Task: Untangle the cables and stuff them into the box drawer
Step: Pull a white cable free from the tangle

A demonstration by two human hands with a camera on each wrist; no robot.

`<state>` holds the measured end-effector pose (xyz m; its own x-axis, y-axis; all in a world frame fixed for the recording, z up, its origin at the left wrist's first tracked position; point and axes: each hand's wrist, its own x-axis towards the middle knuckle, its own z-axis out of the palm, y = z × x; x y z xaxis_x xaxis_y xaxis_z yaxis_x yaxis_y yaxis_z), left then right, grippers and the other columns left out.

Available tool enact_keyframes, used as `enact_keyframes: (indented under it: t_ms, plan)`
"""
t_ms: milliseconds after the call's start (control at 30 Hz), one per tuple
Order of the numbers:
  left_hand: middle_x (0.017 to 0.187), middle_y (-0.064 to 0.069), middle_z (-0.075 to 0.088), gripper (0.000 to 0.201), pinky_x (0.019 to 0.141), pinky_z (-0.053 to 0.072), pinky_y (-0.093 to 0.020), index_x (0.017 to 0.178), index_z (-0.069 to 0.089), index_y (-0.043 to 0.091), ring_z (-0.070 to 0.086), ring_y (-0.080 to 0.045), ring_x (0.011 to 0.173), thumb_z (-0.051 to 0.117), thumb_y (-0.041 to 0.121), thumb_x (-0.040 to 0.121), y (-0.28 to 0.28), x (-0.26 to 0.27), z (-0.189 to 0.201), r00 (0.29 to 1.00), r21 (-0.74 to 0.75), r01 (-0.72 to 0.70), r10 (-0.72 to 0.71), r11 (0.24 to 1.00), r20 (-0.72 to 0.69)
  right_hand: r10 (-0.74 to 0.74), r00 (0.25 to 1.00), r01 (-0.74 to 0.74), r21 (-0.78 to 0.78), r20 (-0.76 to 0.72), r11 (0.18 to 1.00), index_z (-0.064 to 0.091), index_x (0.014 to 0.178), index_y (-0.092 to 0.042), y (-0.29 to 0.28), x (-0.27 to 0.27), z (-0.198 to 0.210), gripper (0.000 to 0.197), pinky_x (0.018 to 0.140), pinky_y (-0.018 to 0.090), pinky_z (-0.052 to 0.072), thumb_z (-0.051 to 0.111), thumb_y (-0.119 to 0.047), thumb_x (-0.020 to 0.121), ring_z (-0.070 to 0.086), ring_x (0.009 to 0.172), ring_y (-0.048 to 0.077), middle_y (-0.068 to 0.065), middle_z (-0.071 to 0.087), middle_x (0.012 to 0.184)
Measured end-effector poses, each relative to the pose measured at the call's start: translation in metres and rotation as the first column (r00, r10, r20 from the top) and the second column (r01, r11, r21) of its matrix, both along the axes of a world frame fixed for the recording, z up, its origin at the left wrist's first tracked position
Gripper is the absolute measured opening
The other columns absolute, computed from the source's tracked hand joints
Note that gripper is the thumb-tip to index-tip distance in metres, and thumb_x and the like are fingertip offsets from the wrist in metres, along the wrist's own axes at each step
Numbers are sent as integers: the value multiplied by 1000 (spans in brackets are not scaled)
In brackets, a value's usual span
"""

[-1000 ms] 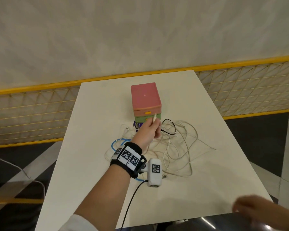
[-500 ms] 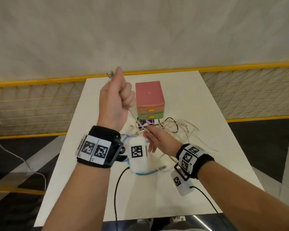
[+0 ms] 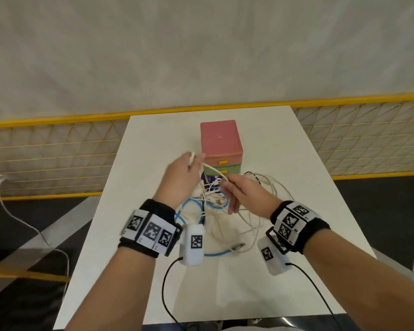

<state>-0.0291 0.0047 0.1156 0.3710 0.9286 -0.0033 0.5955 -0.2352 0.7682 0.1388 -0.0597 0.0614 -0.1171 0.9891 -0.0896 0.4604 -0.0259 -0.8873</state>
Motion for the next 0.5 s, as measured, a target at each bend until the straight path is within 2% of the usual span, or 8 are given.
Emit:
enact_keyframes:
  t_ms: [67,133,200,267,333,367,433,500]
  plan:
    - [67,-3,59,35,64,40,-31,102,55,8,53,-19,62,41,40,101,12,-10,7,991,135,-109,96,985,96,-22,1000,21,-65,-13,998,45,87,-6,-4,6,-16,26,54,36,51,30,-21,102,68,64,38,5,53,76]
    - [68,-8,62,34,69,44,-36,102,55,7,57,-27,67,41,37,102,18,-19,6,971,223,-214,183,951,153,-23,999,25,-92,27,995,46,86,-8,-4,9,-25,27,57,35,51,29,-21,102,69,67,36,2,52,76]
    - [61,-5,63,25,65,46,-37,105,56,13,60,-27,64,40,32,102,15,-21,-2,966,260,-243,209,934,152,-25,997,33,-105,72,994,45,82,-16,0,7,-23,27,55,30,51,28,-22,102,70,66,33,3,51,75]
    - [53,-1,63,24,61,49,-33,120,54,27,61,-20,56,37,29,103,4,-15,-10,985,247,-146,118,958,124,-19,992,32,-97,124,995,44,82,-21,3,5,-17,26,51,31,51,28,-24,102,69,59,30,2,50,75]
    - [54,-2,64,39,64,54,-32,140,39,42,64,-14,56,35,33,103,-6,-7,-17,999,263,4,-15,965,41,3,980,13,-80,199,997,45,92,-18,4,4,-12,21,46,32,49,28,-24,102,65,48,28,-9,49,74]
    - [55,-1,64,45,66,56,-34,145,29,46,64,-14,55,35,33,103,-11,-2,-20,998,292,51,-59,955,19,15,971,4,-79,238,997,45,96,-16,3,4,-10,20,43,31,47,27,-23,102,61,42,27,-11,50,75]
    - [57,2,63,56,66,56,-38,149,16,49,62,-13,52,37,25,102,-18,2,-24,994,369,72,-99,927,55,25,950,4,-93,310,996,46,99,-13,3,6,-5,21,37,27,43,27,-21,102,55,36,24,-9,55,79]
    - [57,-1,62,64,62,55,-39,148,12,50,60,-17,51,37,19,98,-25,5,-25,983,483,110,-168,868,77,7,935,42,-128,354,991,47,96,-13,5,10,-3,22,32,23,39,26,-17,101,51,33,20,-6,55,72]
